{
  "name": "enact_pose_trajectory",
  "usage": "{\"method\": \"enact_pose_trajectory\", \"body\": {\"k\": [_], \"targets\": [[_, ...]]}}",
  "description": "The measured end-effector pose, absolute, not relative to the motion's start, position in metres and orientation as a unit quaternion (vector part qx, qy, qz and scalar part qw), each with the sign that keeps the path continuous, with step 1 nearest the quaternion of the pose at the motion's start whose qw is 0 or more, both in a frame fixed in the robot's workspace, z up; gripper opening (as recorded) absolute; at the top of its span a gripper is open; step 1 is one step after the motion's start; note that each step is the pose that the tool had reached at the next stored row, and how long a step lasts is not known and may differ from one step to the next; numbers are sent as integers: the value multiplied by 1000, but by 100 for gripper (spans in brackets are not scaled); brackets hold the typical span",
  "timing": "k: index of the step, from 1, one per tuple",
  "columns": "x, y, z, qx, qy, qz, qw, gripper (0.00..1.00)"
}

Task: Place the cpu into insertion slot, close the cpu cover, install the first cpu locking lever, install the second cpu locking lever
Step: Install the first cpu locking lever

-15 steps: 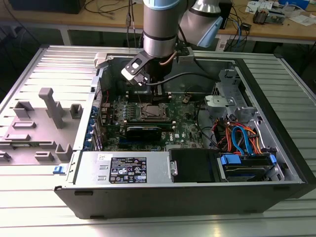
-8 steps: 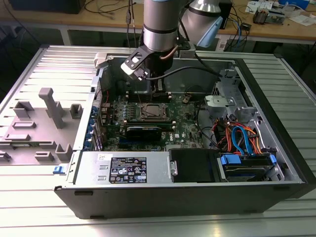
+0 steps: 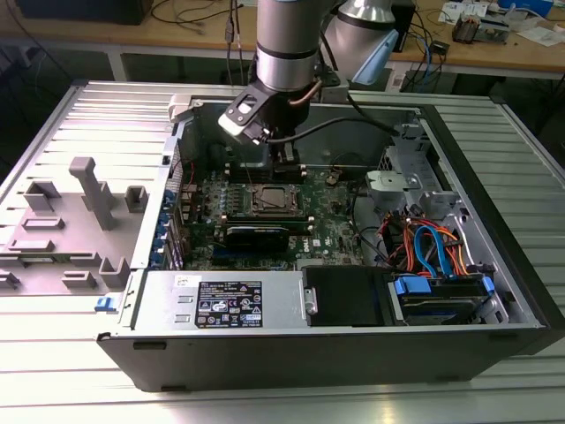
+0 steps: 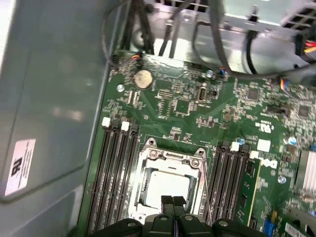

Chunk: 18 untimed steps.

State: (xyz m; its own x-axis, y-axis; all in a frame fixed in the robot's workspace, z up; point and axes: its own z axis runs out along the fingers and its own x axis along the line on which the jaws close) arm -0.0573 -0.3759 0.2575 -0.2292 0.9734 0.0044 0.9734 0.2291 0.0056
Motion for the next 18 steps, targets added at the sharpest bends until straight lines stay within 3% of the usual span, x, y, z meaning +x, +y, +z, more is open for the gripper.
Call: {"method": "enact_pose_trajectory", "body": {"k": [18], "targets": [[-64,-376,257,-544,-839,-4,0,11]]}}
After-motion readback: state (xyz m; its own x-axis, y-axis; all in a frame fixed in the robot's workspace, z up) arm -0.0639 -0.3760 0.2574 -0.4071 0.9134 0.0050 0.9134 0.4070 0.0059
